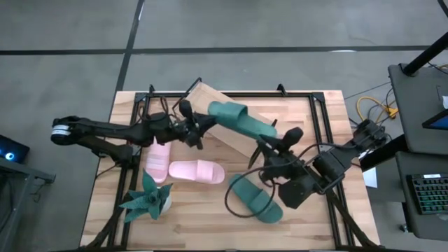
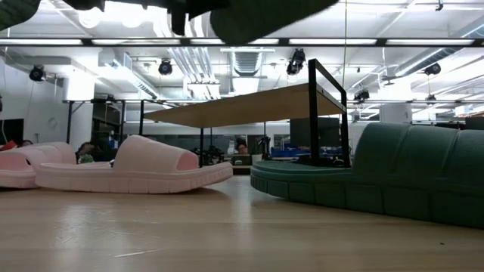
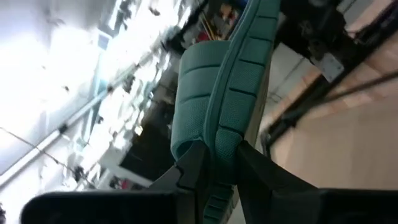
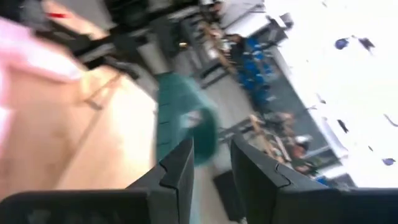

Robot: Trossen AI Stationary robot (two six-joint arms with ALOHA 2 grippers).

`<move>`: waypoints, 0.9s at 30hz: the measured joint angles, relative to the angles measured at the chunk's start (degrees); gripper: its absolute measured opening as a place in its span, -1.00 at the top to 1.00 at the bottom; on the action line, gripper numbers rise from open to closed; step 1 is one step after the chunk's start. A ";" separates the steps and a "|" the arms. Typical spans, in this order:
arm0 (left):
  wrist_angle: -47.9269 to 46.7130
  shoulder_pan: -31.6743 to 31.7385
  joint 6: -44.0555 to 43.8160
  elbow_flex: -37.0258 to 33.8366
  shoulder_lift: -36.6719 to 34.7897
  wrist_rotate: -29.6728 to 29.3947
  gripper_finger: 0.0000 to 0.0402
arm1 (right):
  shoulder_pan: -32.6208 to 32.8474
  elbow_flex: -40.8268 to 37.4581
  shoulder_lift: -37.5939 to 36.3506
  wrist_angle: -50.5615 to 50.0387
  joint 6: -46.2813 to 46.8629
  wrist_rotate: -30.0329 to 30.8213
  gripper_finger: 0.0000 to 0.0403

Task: Pick and place slides into the shelf
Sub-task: Put the right green slide on the shelf

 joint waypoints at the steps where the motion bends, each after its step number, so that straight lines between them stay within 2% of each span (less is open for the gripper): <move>1: -0.99 -0.11 -0.72 0.00 -0.33 -0.91 0.77 | 0.03 0.00 -0.35 0.02 -0.02 0.50 0.54; 5: -2.46 -1.01 -2.41 0.00 -0.90 -5.49 0.77 | 0.02 0.00 -1.54 0.01 0.82 0.83 0.58; 9: -2.46 -2.32 -2.17 0.14 -0.26 -15.13 0.77 | 0.00 0.00 -2.05 -0.04 1.35 0.23 0.61; 12: -2.46 -3.06 -0.94 0.22 0.24 -20.08 0.77 | 0.04 -0.06 -1.94 -0.05 -1.00 -0.83 0.59; 15: -2.47 -3.79 0.32 0.22 0.52 -21.52 0.77 | -0.12 -0.30 -1.37 -0.01 -3.20 -2.19 0.45; 21: -2.04 -5.65 0.56 0.24 0.52 -21.96 0.77 | -3.83 -0.55 0.80 -0.06 -6.35 -11.83 0.01; 27: 0.11 -7.68 0.56 0.31 0.92 -21.94 0.77 | -8.47 -0.50 2.28 -0.01 -7.85 -10.43 -0.27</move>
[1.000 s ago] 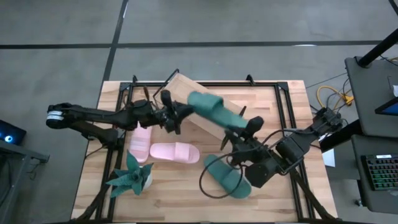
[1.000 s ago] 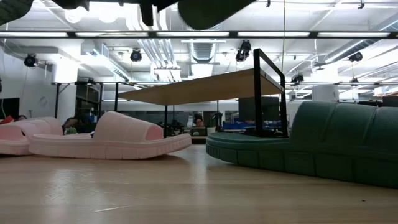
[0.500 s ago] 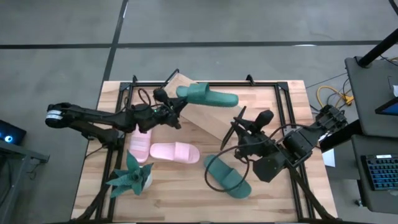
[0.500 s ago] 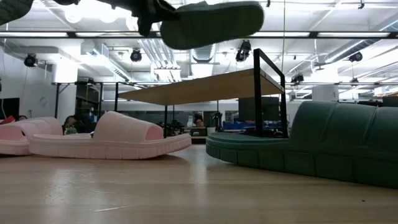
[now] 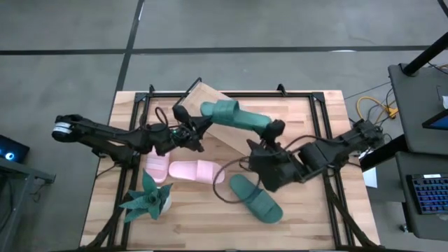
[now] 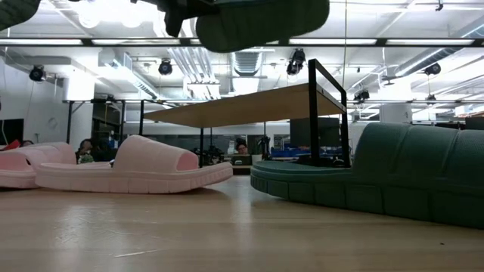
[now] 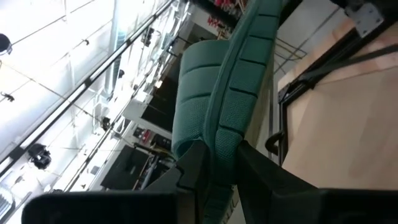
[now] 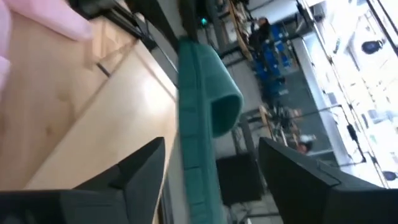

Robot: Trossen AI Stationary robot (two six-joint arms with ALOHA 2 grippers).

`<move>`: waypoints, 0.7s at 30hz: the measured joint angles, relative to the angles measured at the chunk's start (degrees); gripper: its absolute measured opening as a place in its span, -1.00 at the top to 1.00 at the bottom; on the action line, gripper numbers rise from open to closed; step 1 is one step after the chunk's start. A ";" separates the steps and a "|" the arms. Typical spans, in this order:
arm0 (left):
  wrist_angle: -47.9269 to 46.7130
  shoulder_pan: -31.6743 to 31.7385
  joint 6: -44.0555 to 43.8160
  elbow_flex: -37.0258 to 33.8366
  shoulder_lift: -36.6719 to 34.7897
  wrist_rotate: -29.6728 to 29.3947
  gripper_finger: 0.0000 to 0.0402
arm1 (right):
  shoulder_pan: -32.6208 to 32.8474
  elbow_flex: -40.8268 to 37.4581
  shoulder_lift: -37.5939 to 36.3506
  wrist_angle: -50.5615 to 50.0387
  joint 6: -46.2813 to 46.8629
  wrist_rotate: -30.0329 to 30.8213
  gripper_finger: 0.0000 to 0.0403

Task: Pick and place slides into the shelf
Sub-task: Put the right green slide on the shelf

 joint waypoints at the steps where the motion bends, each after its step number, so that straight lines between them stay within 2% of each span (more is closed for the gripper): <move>1: 0.54 -0.22 0.00 0.04 0.09 -0.38 0.77 | -0.76 0.05 0.00 0.17 0.11 -1.11 -0.29; 7: 2.20 -0.57 0.11 1.25 1.21 -4.71 0.77 | -4.40 0.07 0.04 0.40 1.97 -7.26 -0.30; 17: 2.03 -0.59 2.51 4.86 6.88 -5.58 0.77 | -7.06 0.07 0.02 0.17 -1.06 -7.25 -0.31; 21: 2.02 -0.59 3.97 6.89 8.56 -8.25 0.77 | -7.88 0.05 0.02 -0.21 -0.58 -7.22 -0.33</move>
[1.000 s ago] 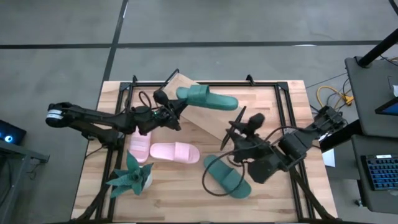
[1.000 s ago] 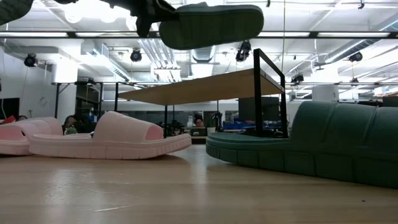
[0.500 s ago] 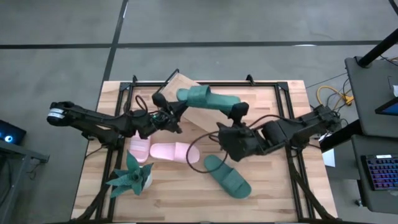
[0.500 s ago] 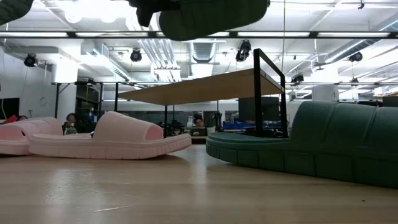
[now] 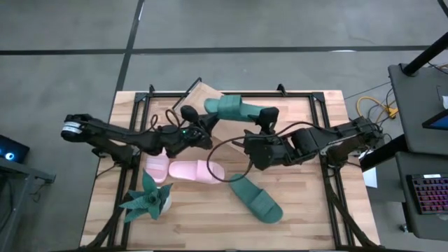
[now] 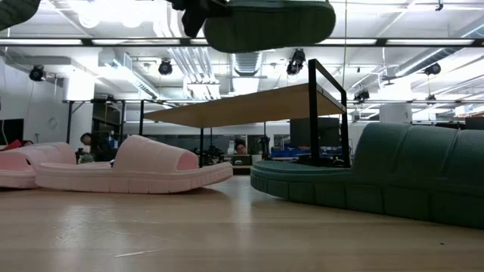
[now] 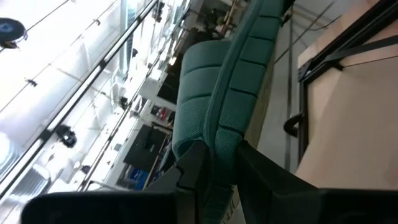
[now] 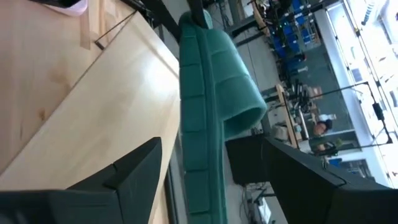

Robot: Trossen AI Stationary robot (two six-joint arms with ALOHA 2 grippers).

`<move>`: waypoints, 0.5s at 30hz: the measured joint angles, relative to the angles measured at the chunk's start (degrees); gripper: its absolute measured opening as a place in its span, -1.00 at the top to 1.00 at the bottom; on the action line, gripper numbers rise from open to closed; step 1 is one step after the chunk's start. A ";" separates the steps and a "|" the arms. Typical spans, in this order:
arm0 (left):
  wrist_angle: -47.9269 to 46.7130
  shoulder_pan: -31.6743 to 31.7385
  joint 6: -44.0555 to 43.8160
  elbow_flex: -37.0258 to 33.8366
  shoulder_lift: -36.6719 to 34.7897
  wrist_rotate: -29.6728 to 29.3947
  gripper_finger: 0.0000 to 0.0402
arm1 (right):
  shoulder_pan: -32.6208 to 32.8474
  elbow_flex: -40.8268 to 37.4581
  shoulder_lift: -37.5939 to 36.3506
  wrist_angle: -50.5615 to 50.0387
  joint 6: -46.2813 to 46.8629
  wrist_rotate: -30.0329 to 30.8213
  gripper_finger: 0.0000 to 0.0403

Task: Pick and place slides into the shelf
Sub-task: Put the right green slide on the shelf

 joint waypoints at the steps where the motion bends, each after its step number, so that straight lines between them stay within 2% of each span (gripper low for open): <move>1: 0.00 0.00 0.45 0.37 0.20 -0.80 0.77 | -0.14 0.00 0.00 -0.32 0.41 0.00 -0.33; 8: 0.03 -0.15 1.00 1.71 0.59 -1.24 0.77 | -1.18 0.00 0.00 -6.82 4.39 -0.01 -0.32; 15: -0.05 -1.21 1.50 1.72 0.52 -0.66 0.77 | -2.97 -0.02 0.00 -8.49 4.43 0.35 -0.32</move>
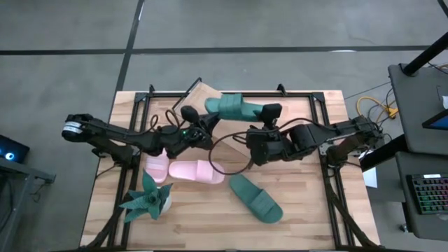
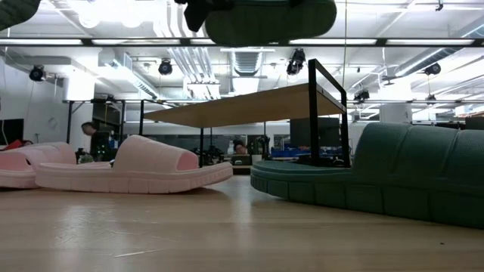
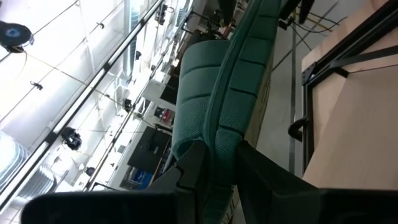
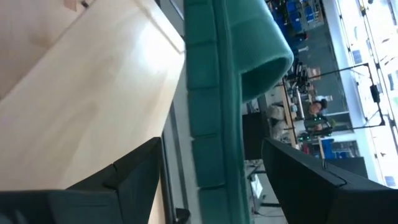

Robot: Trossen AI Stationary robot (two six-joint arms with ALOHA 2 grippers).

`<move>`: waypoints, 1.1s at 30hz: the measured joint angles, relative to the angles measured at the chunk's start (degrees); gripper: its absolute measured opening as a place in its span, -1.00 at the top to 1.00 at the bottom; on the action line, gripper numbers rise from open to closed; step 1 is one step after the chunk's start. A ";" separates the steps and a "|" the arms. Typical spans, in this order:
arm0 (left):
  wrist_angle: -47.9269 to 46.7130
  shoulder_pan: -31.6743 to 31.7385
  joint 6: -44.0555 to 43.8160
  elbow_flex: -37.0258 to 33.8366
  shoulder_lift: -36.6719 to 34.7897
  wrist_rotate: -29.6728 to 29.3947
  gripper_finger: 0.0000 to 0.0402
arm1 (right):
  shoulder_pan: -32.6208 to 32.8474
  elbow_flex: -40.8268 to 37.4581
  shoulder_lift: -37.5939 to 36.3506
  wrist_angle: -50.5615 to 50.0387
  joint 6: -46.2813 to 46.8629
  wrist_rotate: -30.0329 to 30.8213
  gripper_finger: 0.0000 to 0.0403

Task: Pick and place slides into the shelf
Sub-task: Put the right green slide on the shelf

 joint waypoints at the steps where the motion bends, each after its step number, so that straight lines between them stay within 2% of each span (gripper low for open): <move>1: 0.05 -0.20 0.40 0.00 0.00 -0.01 0.77 | -0.35 -0.01 0.00 -0.01 -0.04 0.00 -0.32; 8: 0.16 -1.36 0.67 0.66 -0.04 0.07 0.77 | -2.33 -0.02 0.00 0.03 -0.39 0.12 -0.30; 12: -0.02 -1.37 0.74 0.74 -0.04 0.18 0.77 | -2.32 -0.07 -0.02 0.04 -0.41 -0.72 -0.19; 16: 0.03 -1.44 1.17 0.79 -0.04 0.22 0.77 | -2.27 -0.10 -0.02 0.02 -1.52 -3.23 0.11; 21: 0.03 -1.43 1.17 0.79 -0.08 0.15 0.77 | -2.28 -0.11 -0.02 -0.10 -1.24 -3.33 0.69; 25: -0.47 -1.61 1.17 0.78 -0.17 -0.54 0.70 | -2.25 -0.11 -0.02 -1.48 0.79 -3.29 0.69; 29: -6.11 -1.63 -0.95 0.56 -1.34 -1.08 0.58 | -2.16 -0.47 0.09 -6.38 6.01 -3.45 0.69; 30: -7.79 -1.66 -1.85 0.47 -2.09 -2.86 0.55 | -2.16 -0.86 0.08 -9.07 7.12 -2.98 0.69; 33: -10.93 -1.92 -4.21 0.61 -4.36 -3.33 0.48 | -2.40 -1.47 -0.48 -10.62 8.82 0.06 0.69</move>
